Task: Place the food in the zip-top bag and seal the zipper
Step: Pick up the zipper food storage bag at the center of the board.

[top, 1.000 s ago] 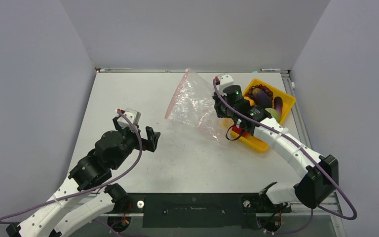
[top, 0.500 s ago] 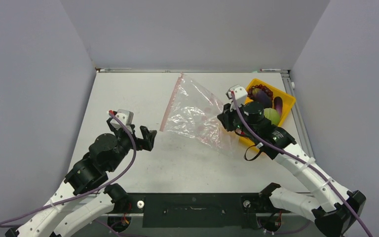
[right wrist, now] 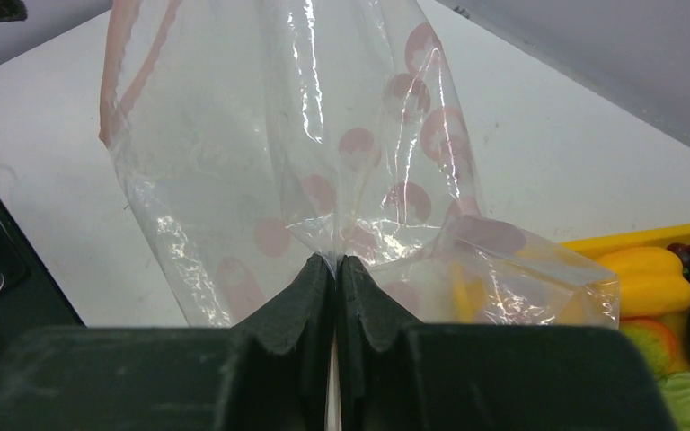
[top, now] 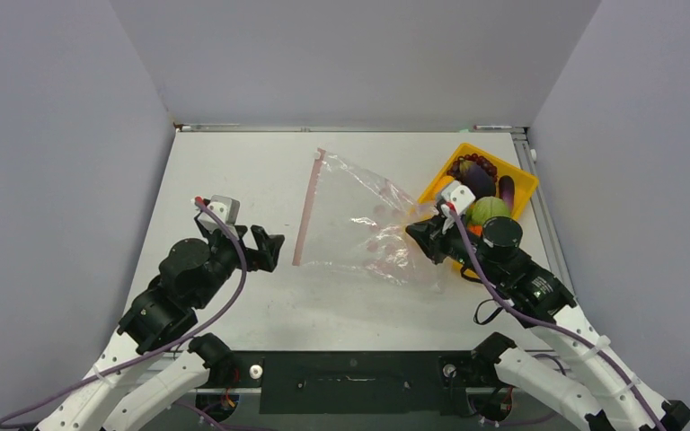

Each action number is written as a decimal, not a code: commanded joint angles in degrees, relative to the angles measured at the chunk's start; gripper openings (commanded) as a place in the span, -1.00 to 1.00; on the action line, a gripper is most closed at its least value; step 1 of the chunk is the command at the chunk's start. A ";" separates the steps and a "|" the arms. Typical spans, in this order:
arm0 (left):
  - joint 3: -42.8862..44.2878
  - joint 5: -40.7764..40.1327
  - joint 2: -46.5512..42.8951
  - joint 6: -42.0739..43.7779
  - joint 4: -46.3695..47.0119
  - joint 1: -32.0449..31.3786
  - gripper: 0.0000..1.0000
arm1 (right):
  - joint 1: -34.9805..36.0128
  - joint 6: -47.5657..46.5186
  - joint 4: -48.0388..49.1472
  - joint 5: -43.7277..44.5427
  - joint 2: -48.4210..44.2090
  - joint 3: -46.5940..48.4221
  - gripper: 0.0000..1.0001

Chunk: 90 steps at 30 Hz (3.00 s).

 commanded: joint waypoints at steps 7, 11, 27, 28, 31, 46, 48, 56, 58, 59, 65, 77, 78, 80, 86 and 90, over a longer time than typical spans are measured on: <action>0.93 12.64 -3.41 0.71 5.17 2.04 0.75 | 0.49 -6.36 -0.44 -11.69 -6.61 -0.81 -0.89; 0.33 16.40 -5.15 0.86 5.50 2.31 0.75 | 0.49 -6.83 -1.18 -15.25 -8.61 -0.62 -0.89; -0.88 34.44 -5.84 0.67 8.38 4.36 0.73 | 0.49 -6.41 -0.35 -21.69 -12.86 -0.23 -0.89; -0.88 35.75 -5.60 0.58 8.60 4.46 0.72 | 0.49 -6.24 -0.10 -21.73 -12.92 -0.27 -0.89; -0.97 38.72 -5.01 0.47 9.17 4.92 0.64 | 0.49 -5.70 0.45 -21.73 -12.95 -0.27 -0.89; -1.59 46.75 -4.95 -0.06 11.63 6.09 -0.27 | 0.49 -5.64 0.06 -19.88 -13.45 -0.43 -0.89; -1.60 47.75 -4.70 -0.19 11.92 6.34 -0.35 | 0.49 -5.56 0.16 -19.88 -13.42 -0.57 -0.89; -1.77 51.78 -3.26 -0.98 13.09 7.40 -0.49 | 0.49 -4.89 1.31 -20.26 -13.83 -1.28 -0.89; -1.76 52.48 -2.95 -1.03 13.28 7.67 -0.54 | 0.49 -4.77 1.56 -20.40 -13.72 -1.24 -0.89; -1.81 52.70 -2.93 -1.03 13.36 7.68 -0.58 | 0.49 -4.76 1.59 -20.36 -13.63 -1.16 -0.89; -1.84 53.08 -3.17 -1.11 13.55 7.92 -1.00 | 0.49 -4.94 1.11 -20.03 -13.67 -1.15 -0.89; -2.00 47.85 -4.76 -0.76 12.81 8.22 -1.00 | 0.49 -2.74 1.12 -13.87 -12.61 -2.23 -0.42; -1.96 46.78 -5.13 -0.55 12.51 8.22 -1.00 | 0.45 -2.74 1.04 -13.24 -12.37 -2.14 -0.31; -2.17 44.73 -5.97 -0.41 12.42 8.22 -1.00 | 0.52 -2.74 1.09 -11.84 -12.03 -1.83 -0.17; -2.36 39.31 -8.34 0.18 11.66 8.22 -1.00 | 0.49 -2.74 1.32 -6.08 -11.62 -1.16 0.16; -2.38 32.76 -9.87 0.75 10.66 8.22 -1.00 | 0.49 -0.63 1.43 -0.52 -11.11 -1.15 0.40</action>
